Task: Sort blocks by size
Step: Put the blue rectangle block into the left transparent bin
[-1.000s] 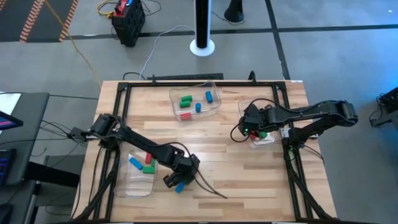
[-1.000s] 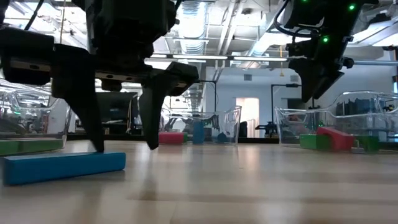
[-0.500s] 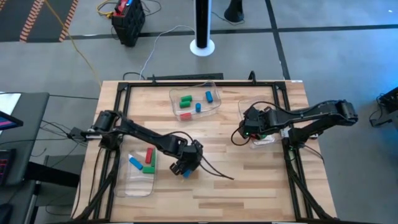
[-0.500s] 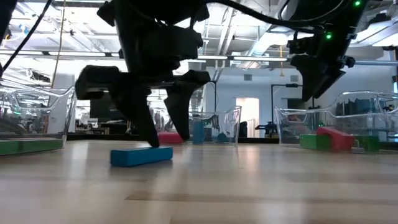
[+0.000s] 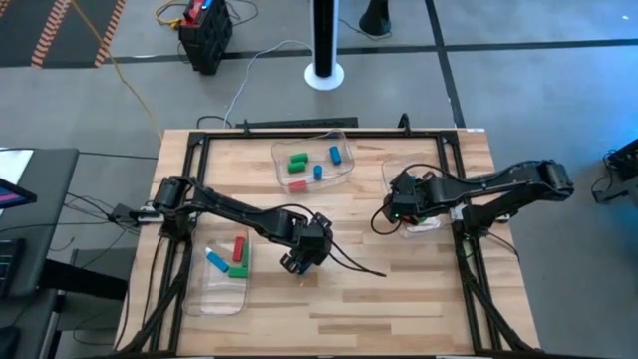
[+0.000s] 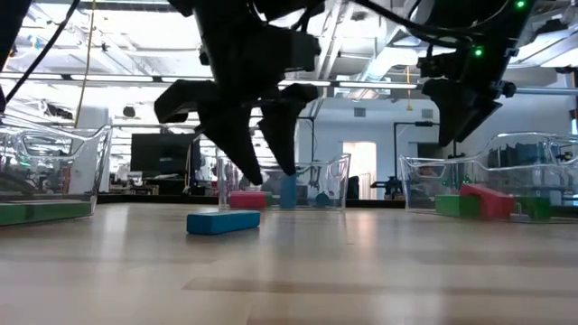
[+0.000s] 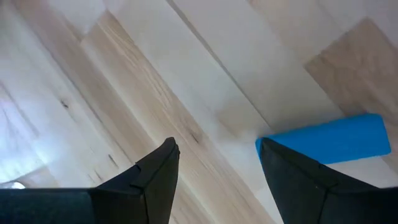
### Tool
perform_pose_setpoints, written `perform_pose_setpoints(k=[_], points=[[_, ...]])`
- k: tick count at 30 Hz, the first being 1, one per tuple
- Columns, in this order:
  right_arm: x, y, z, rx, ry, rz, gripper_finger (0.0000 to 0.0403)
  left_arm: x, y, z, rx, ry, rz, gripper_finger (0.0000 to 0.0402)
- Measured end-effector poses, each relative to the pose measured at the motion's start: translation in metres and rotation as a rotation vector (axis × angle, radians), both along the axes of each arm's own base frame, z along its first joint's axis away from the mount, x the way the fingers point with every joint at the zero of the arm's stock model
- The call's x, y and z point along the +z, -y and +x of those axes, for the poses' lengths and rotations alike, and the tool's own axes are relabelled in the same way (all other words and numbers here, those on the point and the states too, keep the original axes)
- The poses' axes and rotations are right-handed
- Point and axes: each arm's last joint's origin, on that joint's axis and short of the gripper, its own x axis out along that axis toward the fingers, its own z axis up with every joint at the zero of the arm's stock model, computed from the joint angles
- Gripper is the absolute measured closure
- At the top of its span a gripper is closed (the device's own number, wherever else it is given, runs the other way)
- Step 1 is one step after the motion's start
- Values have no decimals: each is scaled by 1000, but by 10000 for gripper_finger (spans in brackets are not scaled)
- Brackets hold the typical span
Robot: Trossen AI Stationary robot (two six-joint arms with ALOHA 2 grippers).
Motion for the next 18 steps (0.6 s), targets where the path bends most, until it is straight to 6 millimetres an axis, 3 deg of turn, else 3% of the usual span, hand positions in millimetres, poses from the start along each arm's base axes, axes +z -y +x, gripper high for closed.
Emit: perform_pose_setpoints(k=[6, 18], points=[[0, -7, 0, 29, 4, 1, 148, -3, 6, -10, -108, -103, 47, 184], [0, -10, 2, 42, 26, 1, 148, -4, 30, -17, -415, -148, 96, 184]])
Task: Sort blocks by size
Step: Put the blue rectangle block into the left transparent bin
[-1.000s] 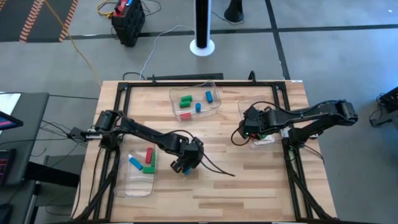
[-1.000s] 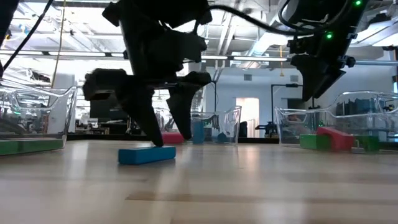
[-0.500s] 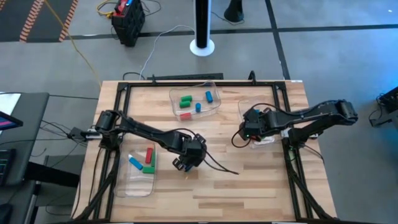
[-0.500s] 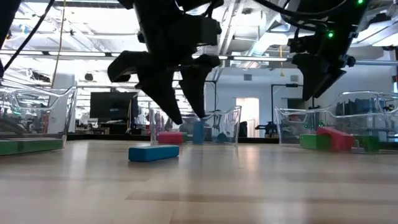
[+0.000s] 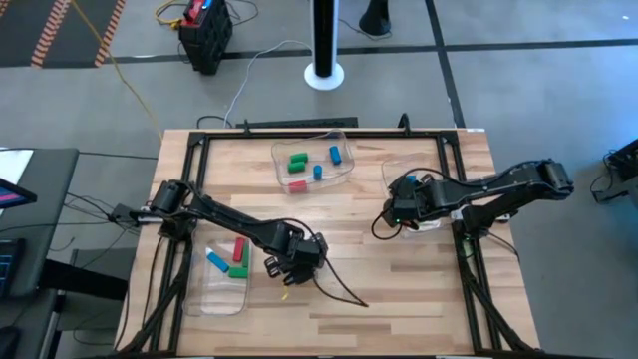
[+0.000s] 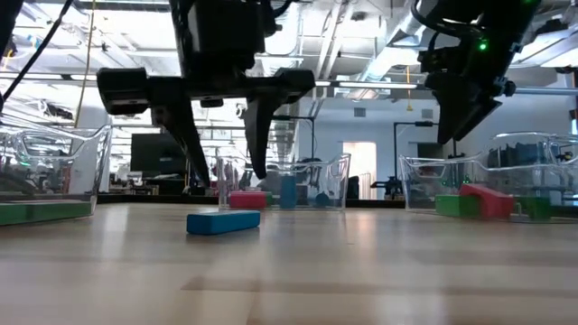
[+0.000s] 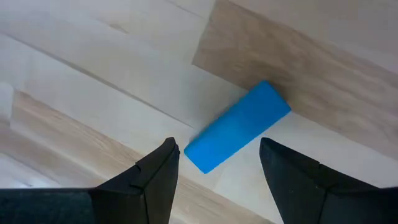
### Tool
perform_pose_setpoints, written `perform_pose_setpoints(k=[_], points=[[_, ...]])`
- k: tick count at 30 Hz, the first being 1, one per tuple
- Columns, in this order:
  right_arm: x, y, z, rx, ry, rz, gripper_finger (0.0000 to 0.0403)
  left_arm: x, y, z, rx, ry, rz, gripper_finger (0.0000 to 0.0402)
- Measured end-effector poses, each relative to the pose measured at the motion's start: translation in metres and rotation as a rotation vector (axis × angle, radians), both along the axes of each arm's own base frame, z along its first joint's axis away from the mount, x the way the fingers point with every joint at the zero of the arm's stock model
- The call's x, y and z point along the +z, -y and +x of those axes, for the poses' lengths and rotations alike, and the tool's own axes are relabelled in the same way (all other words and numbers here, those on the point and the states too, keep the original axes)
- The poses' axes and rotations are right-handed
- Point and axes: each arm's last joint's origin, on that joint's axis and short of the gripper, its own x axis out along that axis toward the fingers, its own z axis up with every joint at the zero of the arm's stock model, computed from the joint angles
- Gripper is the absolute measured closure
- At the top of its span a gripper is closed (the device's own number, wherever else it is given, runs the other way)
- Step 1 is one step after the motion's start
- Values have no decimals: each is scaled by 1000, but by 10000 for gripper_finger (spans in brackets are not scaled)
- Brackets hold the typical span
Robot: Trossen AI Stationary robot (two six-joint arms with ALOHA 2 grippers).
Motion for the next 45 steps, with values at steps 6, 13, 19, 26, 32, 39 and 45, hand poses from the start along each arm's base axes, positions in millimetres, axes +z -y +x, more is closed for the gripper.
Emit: perform_pose_setpoints(k=[6, 13, 19, 26, 32, 39, 45], points=[[0, -1, 0, 5, 3, -1, 148, -7, 0, -4, -103, -30, 7, 184], [0, -1, 1, 5, 6, -1, 148, -24, -1, -9, -211, -26, 44, 184], [0, -1, 1, 5, 8, -1, 148, -23, 0, -6, -253, 13, 54, 184], [0, -1, 1, 5, 14, 0, 148, -23, 1, -6, -321, 15, 49, 184], [1, -1, 3, 9, 30, 0, 148, -39, 2, -3, -330, -31, 44, 184], [0, -4, 3, 22, 29, -2, 148, -48, 4, -1, -330, -55, 66, 185], [0, -4, 3, 24, 28, -4, 148, -45, 3, 0, -327, -54, 65, 207]])
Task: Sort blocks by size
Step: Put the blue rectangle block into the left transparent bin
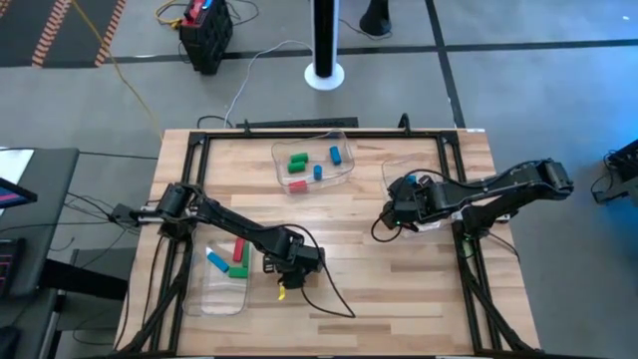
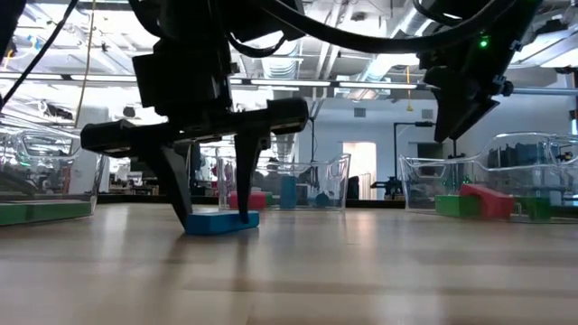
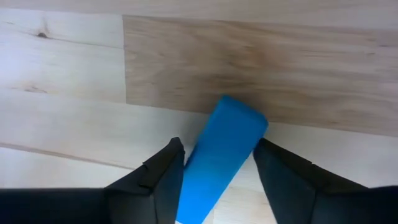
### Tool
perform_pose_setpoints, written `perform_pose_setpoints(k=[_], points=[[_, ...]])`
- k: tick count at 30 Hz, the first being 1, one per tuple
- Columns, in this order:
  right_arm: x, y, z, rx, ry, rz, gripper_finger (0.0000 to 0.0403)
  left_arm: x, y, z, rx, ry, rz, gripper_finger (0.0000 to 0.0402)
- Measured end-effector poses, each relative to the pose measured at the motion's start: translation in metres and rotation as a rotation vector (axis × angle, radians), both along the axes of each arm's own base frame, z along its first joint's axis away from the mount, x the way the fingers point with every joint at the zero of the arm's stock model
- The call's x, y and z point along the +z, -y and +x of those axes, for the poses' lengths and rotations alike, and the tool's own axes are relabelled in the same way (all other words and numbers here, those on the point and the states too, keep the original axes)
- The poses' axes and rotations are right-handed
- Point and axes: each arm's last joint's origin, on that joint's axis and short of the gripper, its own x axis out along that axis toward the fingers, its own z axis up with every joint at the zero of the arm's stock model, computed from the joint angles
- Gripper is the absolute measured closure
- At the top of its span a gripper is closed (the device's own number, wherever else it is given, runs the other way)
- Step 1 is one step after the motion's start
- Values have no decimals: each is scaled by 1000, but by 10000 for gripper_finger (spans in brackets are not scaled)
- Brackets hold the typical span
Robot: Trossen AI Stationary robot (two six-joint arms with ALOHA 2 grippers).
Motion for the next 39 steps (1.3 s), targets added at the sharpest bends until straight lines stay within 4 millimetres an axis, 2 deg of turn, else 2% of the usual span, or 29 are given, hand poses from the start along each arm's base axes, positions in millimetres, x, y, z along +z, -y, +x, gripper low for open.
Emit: perform_pose_setpoints(k=[7, 11, 23, 31, 39], points=[[0, 0, 0, -3, 4, -12, 148, -1, 0, -2, 1, -26, -21, 277], [0, 0, 0, -3, 5, -12, 148, -1, 0, -2, 24, -25, -31, 301], [0, 0, 1, 9, 1, -15, 148, 10, 0, 7, 145, 14, 24, 302], [0, 0, 1, 12, 0, -16, 148, 30, -2, 13, 232, 42, 88, 302], [0, -6, 1, 42, 2, -18, 148, 59, -9, 19, 351, 38, 72, 302]])
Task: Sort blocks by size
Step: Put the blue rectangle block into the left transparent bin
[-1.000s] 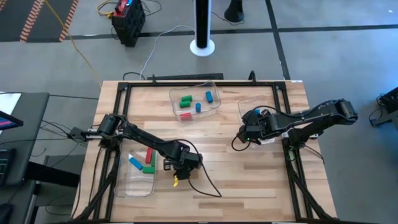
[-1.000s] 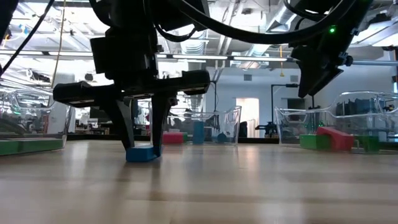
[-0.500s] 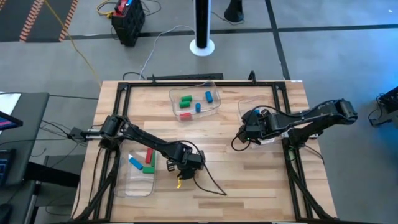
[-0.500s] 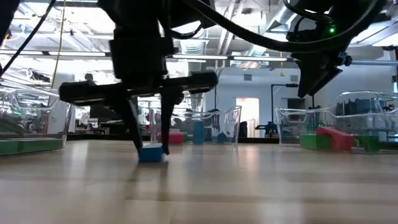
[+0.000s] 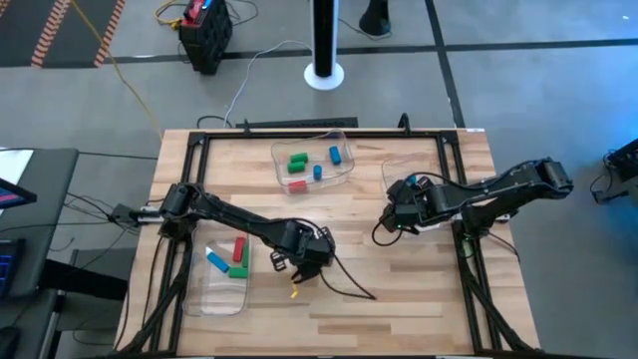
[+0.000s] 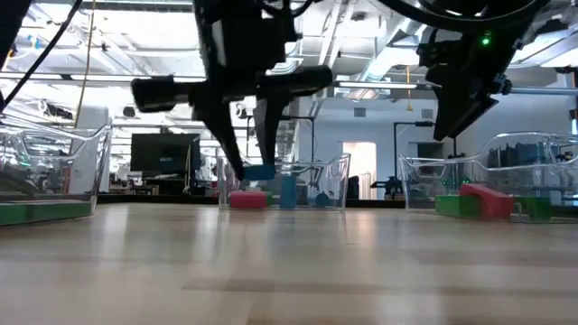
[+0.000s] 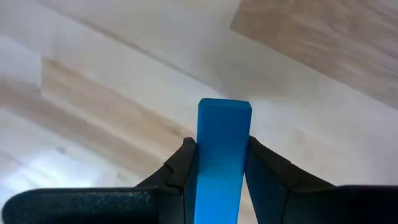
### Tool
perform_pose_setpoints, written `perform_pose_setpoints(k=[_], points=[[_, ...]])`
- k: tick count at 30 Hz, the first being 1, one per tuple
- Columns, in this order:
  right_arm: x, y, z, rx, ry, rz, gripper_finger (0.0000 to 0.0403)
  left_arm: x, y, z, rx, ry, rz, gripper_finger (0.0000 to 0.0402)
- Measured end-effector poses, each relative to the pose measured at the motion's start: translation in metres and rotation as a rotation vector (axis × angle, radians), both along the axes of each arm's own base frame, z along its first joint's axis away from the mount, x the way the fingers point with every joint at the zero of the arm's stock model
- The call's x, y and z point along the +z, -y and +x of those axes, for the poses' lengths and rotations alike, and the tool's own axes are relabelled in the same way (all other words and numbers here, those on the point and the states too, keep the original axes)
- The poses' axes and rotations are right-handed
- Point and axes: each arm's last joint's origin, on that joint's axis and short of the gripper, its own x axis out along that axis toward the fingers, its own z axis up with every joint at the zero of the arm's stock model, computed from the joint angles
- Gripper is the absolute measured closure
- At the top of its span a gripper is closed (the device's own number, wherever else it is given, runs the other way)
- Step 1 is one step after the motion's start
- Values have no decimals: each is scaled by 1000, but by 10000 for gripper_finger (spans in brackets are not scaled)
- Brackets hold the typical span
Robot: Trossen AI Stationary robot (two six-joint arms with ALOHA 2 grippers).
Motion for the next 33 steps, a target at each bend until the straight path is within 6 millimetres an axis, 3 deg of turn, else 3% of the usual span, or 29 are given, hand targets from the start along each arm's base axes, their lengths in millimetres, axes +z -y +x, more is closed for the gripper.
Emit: perform_pose_setpoints(k=[10, 17, 25, 33], points=[[0, -2, 0, 10, 5, 0, 148, 39, -18, 4, 146, -16, -21, 302], [0, -2, 0, 10, 7, -1, 148, 66, -39, -5, 261, -29, -33, 302], [0, -2, 1, 15, 12, -6, 148, 118, -68, -35, 397, 97, -124, 302], [1, -2, 2, 24, 13, -14, 148, 175, -75, -81, 455, 264, -269, 302]])
